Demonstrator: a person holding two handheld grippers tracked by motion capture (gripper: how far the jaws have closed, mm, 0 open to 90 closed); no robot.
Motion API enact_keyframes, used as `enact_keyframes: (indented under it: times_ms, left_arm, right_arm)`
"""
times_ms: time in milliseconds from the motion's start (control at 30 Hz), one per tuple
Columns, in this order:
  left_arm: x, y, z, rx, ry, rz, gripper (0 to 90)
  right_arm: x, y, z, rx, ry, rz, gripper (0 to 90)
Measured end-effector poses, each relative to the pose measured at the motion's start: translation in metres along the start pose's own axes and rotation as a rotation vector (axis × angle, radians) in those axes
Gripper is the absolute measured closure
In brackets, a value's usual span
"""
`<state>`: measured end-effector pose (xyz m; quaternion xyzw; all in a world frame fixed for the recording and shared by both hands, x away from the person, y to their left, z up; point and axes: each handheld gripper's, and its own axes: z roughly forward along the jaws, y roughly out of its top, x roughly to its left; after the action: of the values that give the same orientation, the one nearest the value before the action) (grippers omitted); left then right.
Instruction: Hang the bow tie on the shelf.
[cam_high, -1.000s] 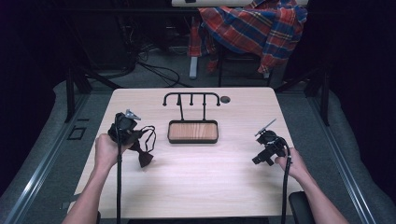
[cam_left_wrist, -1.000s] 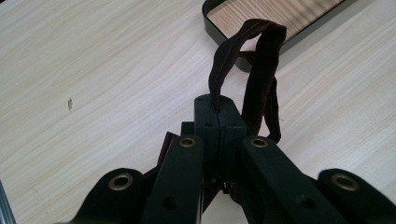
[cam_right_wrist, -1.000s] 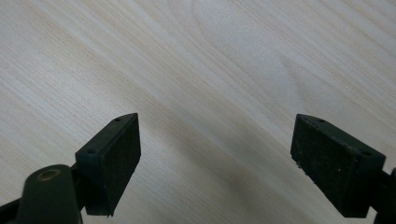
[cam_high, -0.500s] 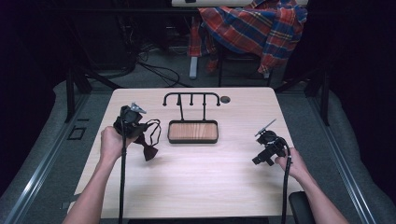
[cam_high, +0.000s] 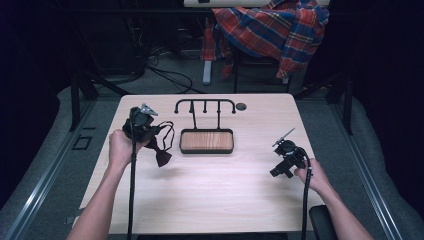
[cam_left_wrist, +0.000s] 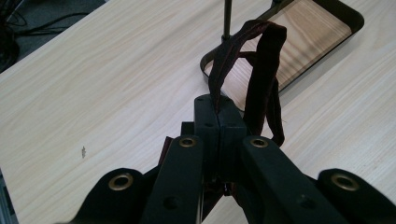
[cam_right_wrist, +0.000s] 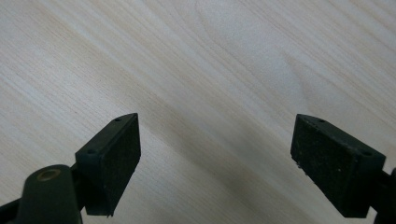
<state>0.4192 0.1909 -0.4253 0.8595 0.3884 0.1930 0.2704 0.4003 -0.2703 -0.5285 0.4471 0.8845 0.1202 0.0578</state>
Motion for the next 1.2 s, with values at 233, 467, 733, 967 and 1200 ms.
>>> enact_keyframes:
  times_ms: [233, 467, 733, 967, 1200]
  left_arm:
    - [-0.001, 0.012, -0.003, -0.026, 0.003, 0.005, 89.5]
    - [-0.003, 0.026, -0.006, -0.041, 0.000, 0.019, 89.5]
    - [-0.007, 0.041, -0.008, -0.060, 0.000, 0.040, 89.5]
    - [0.000, 0.054, -0.005, -0.067, -0.001, 0.030, 89.4]
    - [0.006, 0.058, 0.003, -0.053, 0.013, 0.019, 89.4]
  right_arm:
    - [0.002, 0.001, 0.000, 0.029, 0.002, -0.027, 15.8]
    - [0.003, 0.000, 0.001, 0.002, 0.000, -0.005, 15.8]
    - [0.003, 0.001, 0.000, 0.025, -0.003, -0.025, 15.9]
    - [0.004, 0.001, 0.001, 0.023, -0.006, -0.026, 15.9]
    - [0.004, 0.000, 0.002, 0.016, -0.002, -0.020, 15.9]
